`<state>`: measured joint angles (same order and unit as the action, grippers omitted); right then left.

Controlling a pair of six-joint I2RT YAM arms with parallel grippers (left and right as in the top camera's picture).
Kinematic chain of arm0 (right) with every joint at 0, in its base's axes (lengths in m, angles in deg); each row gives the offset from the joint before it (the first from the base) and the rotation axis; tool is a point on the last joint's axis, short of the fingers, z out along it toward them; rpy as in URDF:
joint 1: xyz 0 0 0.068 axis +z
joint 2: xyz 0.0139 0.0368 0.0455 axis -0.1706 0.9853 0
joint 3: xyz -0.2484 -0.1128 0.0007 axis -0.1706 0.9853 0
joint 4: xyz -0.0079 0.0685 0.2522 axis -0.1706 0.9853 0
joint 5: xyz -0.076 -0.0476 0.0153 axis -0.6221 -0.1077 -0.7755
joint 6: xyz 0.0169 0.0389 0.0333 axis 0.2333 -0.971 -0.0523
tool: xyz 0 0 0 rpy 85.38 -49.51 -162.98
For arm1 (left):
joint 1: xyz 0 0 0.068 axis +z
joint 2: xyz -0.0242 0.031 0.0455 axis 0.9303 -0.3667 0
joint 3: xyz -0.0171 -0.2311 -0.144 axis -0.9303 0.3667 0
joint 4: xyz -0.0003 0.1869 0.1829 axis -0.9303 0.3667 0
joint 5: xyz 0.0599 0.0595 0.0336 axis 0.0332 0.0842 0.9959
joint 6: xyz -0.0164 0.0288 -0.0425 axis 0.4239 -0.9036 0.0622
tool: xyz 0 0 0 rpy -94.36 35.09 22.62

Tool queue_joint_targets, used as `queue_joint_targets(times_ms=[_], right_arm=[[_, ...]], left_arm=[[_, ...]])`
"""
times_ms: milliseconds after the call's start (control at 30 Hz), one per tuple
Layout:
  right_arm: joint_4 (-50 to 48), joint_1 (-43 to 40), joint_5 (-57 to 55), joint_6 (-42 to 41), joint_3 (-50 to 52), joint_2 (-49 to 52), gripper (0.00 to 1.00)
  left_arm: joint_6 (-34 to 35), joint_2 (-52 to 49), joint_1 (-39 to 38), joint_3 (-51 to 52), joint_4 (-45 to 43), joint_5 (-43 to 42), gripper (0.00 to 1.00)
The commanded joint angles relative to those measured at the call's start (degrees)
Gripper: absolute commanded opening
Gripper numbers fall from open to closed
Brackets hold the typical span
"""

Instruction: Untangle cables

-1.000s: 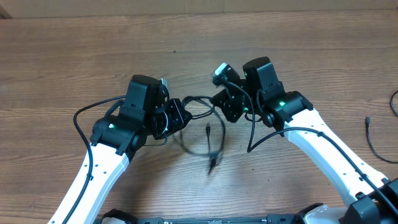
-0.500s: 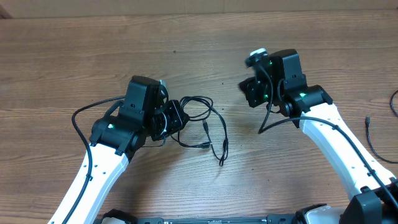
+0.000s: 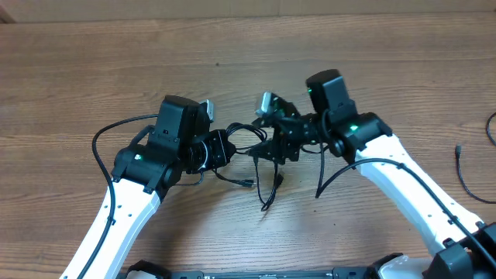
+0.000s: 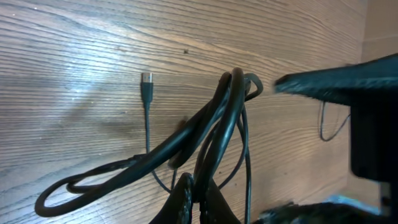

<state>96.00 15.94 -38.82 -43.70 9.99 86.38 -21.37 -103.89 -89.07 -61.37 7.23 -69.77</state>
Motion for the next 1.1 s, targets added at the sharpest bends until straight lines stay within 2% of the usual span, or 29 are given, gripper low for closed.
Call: queue_joint_targets(times_ms=[0,67,167,267,400,467,500,533,567,767,800,833,900,1067], right_arm=[[-1.0,1.7,-4.4,1.6,-0.4,0.3,0.61],[-1.7,2.5,-7.1,1.6,-0.4,0.3,0.54],[-2.6,2.8,-9.2,1.6,-0.4,0.3,0.50],[-2.7,2.8,-10.4,1.6,-0.4,0.3,0.28],[-2.9,2.8,-10.4,1.6,-0.4,0.3,0.20],[-2.9,2.8,-10.4,1.6,-0.4,0.3,0.20],[-3.0,2.8,-10.5,1.6,-0.4,0.3,0.32],[-3.0,2.8,-10.7,1.6,-0.4,0.3,0.37],[-3.1,2.8,-11.1,1.6,-0.4,0.3,0.37],[-3.2,2.8,-11.9,1.6,-0.4,0.3,0.27],[-3.3,2.8,-11.9,1.6,-0.4,0.3,0.22],[-3.3,2.8,-11.9,1.6,-0.4,0.3,0.13],[-3.2,2.8,-11.9,1.6,-0.4,0.3,0.06],[-3.2,2.7,-11.9,1.6,-0.4,0.3,0.04]], left_arm=[[-1.3,0.8,0.3,0.0,-0.4,-3.9,0.04],[-1.3,0.8,0.3,0.0,-0.4,-4.9,0.04],[-1.3,0.8,0.3,0.0,-0.3,-5.0,0.04],[-1.3,0.8,0.3,0.0,-0.4,-5.3,0.04],[-1.3,0.8,0.3,0.0,-0.4,-5.4,0.04],[-1.3,0.8,0.3,0.0,-0.5,-6.5,0.04],[-1.3,0.8,0.3,0.0,-0.7,-7.0,0.04],[-1.3,0.8,0.3,0.0,-0.8,-7.3,0.04],[-1.3,0.8,0.3,0.0,-0.9,-7.9,0.04],[-1.3,0.8,0.3,0.0,-0.9,-9.4,0.04],[-1.3,0.8,0.3,0.0,-0.9,-9.4,0.04],[-1.3,0.8,0.3,0.0,-0.8,-9.4,0.04],[-1.3,0.8,0.3,0.0,-0.9,-9.4,0.04],[-1.3,0.8,0.3,0.0,-0.9,-9.4,0.04]])
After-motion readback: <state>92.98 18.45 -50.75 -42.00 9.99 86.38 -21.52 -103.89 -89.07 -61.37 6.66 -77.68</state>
